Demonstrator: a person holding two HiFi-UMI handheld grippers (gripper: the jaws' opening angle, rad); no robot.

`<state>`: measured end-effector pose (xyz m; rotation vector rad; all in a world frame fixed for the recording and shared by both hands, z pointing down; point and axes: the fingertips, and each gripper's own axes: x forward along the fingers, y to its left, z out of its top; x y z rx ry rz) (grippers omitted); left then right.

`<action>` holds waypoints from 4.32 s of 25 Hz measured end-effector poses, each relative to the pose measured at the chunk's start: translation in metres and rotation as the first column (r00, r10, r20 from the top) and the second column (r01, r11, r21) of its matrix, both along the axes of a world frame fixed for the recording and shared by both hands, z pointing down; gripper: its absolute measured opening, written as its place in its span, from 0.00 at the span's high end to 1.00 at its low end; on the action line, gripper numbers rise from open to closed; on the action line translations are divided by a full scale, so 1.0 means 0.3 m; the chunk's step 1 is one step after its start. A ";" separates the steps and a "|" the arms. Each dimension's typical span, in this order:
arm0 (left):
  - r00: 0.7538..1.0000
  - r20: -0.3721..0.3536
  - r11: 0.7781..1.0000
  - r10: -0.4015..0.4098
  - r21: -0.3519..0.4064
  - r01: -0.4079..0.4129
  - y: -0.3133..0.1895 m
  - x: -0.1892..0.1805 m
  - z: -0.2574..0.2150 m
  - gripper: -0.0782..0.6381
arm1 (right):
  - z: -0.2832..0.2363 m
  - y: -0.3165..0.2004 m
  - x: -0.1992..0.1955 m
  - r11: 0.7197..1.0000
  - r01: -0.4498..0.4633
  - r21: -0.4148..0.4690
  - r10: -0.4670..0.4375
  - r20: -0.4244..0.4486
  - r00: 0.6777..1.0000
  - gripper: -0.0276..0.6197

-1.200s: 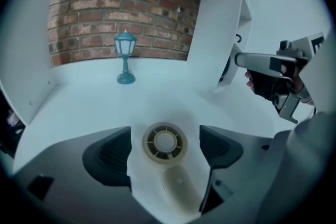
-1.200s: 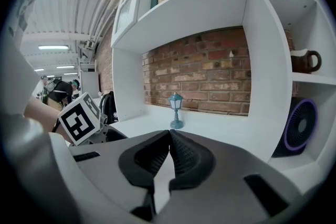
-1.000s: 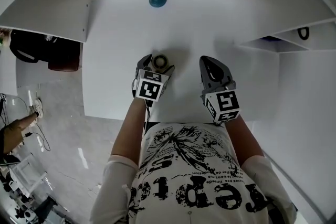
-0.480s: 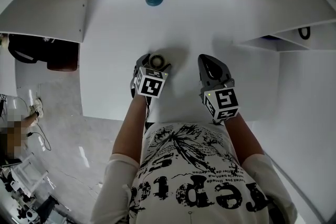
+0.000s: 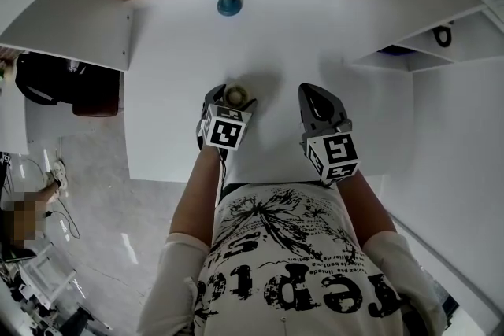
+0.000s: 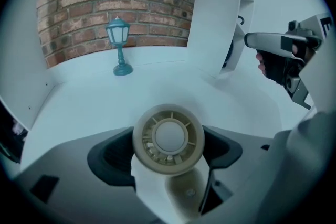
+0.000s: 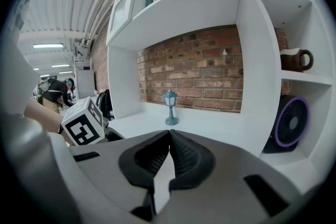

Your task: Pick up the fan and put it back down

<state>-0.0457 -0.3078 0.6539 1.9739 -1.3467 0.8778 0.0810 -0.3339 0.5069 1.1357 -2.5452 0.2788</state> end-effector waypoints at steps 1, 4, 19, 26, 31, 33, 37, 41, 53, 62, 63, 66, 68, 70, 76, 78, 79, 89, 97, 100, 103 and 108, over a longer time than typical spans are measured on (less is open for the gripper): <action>1.000 -0.001 1.000 0.002 0.013 -0.002 0.005 -0.002 -0.021 0.35 | -0.013 0.012 -0.002 1.000 -0.001 0.007 0.001 0.001 1.000 0.93; 1.000 -0.004 0.998 0.010 0.070 -0.010 0.031 -0.013 -0.105 0.35 | -0.057 0.061 -0.014 0.999 -0.005 0.033 0.004 0.005 1.000 0.93; 0.994 -0.052 0.847 0.098 0.529 -0.056 0.304 -0.129 -0.816 0.35 | -0.409 0.372 -0.103 0.978 -0.048 0.202 0.032 0.082 0.996 0.93; 0.986 -0.108 0.733 0.128 0.680 -0.020 0.489 -0.219 -1.062 0.35 | -0.529 0.514 -0.169 0.960 -0.026 0.278 0.004 0.079 0.997 0.93; 0.979 -0.146 0.666 0.141 0.746 0.016 0.584 -0.284 -1.154 0.35 | -0.588 0.565 -0.199 0.949 -0.033 0.313 0.003 0.095 0.995 0.93; 0.977 -0.159 0.649 0.141 0.760 0.030 0.609 -0.303 -1.177 0.35 | -0.607 0.578 -0.212 0.945 -0.034 0.324 0.001 0.102 0.995 0.93; 0.977 -0.163 0.636 0.137 0.771 0.040 0.634 -0.319 -1.199 0.35 | -0.633 0.600 -0.225 0.940 -0.037 0.339 -0.002 0.113 0.994 0.93; 0.981 -0.149 0.646 0.128 0.762 0.031 0.616 -0.303 -1.187 0.35 | -0.621 0.584 -0.199 0.942 -0.056 0.330 0.016 0.122 0.992 0.93; 0.986 -0.139 0.714 0.089 0.699 0.034 0.447 -0.228 -1.062 0.35 | -0.545 0.462 -0.127 0.948 -0.048 0.313 0.020 0.093 0.995 0.93; 0.997 -0.067 0.842 0.041 0.539 0.002 0.200 -0.176 -0.794 0.35 | -0.415 0.280 -0.132 0.970 -0.013 0.242 -0.005 0.072 0.997 0.93; 0.997 -0.068 0.858 0.036 0.514 0.004 0.180 -0.171 -0.750 0.35 | -0.394 0.266 -0.136 0.974 -0.005 0.228 -0.011 0.067 0.998 0.93; 0.997 -0.073 0.901 0.027 0.434 0.007 0.127 -0.162 -0.614 0.35 | -0.335 0.220 -0.148 0.982 0.015 0.188 -0.025 0.051 0.998 0.93; 0.997 -0.078 0.924 0.019 0.382 0.012 0.097 -0.161 -0.526 0.35 | -0.295 0.185 -0.155 0.986 0.025 0.165 -0.032 0.043 0.999 0.93; 0.996 -0.084 0.944 0.010 0.329 0.018 0.077 -0.158 -0.441 0.35 | -0.252 0.154 -0.158 0.990 0.030 0.137 -0.035 0.036 0.999 0.93; 0.996 -0.089 0.980 0.001 0.199 0.016 0.010 -0.144 -0.220 0.35 | -0.108 0.065 -0.154 0.998 0.027 0.052 -0.028 0.020 0.999 0.93; 0.996 -0.086 0.987 0.001 0.160 0.013 -0.002 -0.138 -0.158 0.35 | -0.059 0.053 -0.151 0.999 0.028 0.019 -0.029 0.014 0.999 0.93; 0.997 -0.081 0.990 0.004 0.144 0.007 -0.012 -0.134 -0.132 0.35 | -0.040 0.045 -0.150 1.000 0.029 0.009 -0.029 0.011 1.000 0.93; 0.997 -0.074 0.999 0.002 0.038 0.001 -0.063 -0.108 0.018 0.35 | 0.048 0.003 -0.122 0.999 0.012 -0.040 -0.013 -0.011 1.000 0.93; 0.998 -0.063 1.000 -0.023 0.006 0.024 -0.048 -0.113 0.050 0.35 | 0.067 0.009 -0.106 0.997 -0.026 -0.073 0.027 0.010 1.000 0.93; 0.999 -0.052 1.000 0.002 0.025 -0.001 -0.036 -0.112 0.046 0.35 | 0.050 0.027 -0.102 0.997 -0.039 -0.063 0.040 0.014 0.999 0.93; 0.998 -0.070 0.998 0.007 0.059 -0.003 -0.025 -0.110 0.013 0.35 | 0.034 0.055 -0.095 0.998 -0.044 -0.051 0.045 0.014 0.999 0.93; 0.997 -0.079 0.992 0.012 0.128 -0.001 0.010 -0.113 -0.099 0.35 | -0.021 0.123 -0.081 0.998 -0.057 -0.026 0.058 0.020 0.998 0.93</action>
